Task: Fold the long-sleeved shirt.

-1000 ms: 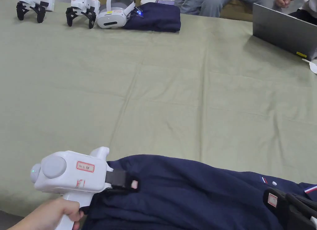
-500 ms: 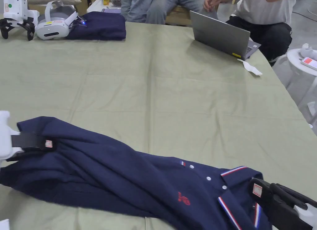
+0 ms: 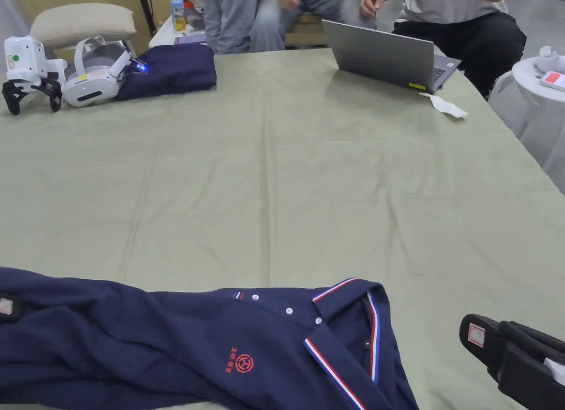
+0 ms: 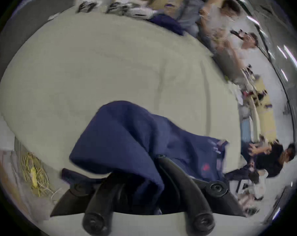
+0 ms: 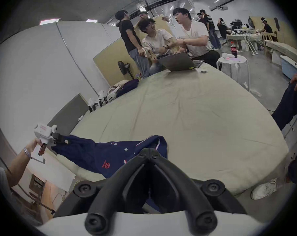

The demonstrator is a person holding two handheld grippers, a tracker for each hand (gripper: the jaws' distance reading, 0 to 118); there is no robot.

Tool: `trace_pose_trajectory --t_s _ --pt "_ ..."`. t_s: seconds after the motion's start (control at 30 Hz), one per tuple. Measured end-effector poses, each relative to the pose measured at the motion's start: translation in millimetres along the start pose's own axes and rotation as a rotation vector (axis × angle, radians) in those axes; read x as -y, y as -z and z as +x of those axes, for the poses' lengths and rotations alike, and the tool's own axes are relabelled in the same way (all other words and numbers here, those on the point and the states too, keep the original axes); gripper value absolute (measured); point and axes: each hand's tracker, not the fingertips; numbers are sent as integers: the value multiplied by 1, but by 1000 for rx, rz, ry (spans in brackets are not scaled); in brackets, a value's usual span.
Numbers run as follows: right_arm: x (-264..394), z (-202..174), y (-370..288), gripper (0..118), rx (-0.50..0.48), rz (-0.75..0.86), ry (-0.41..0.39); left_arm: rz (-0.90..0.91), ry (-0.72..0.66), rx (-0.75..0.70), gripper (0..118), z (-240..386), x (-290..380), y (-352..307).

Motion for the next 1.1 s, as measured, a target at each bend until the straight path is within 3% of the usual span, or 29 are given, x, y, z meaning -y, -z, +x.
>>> trace_pose_trajectory --t_s 0.07,0.13,0.27,0.43,0.47,0.53,0.57,0.67,0.77,0.87,0.93,0.97,1.03,1.1 --pt "1 0 1 1 -14 -2 -2 -32 1 180 4 45 5 -5" --pt "2 3 -1 1 -38 -8 6 -86 69 265 4 104 15 -1" --pt "7 15 -21 0 -65 24 40 -180 229 308 4 211 40 40" --pt "14 39 -57 1 -44 59 93 -306 366 238 6 301 82 135" --pt "16 44 -66 1 -36 65 95 -297 373 211 11 311 88 152" --pt "19 53 -82 1 -14 74 90 -321 317 244 50 318 93 176" --pt "20 57 -89 1 7 74 89 -327 298 297 62 323 98 178" --pt "23 71 -101 1 57 70 87 -270 235 551 64 332 112 147" --pt "25 82 -103 0 86 75 110 -167 202 706 64 312 107 107" --pt "23 89 -99 1 93 73 133 -20 128 629 58 269 85 75" --pt "22 89 -96 1 86 69 142 -8 119 529 14 243 70 77" --pt "22 89 -94 1 74 66 141 21 123 457 2 233 70 78" --pt "21 85 -89 1 67 62 135 8 106 342 0 217 75 91" --pt "20 80 -82 1 59 52 128 -75 128 422 0 206 84 116"
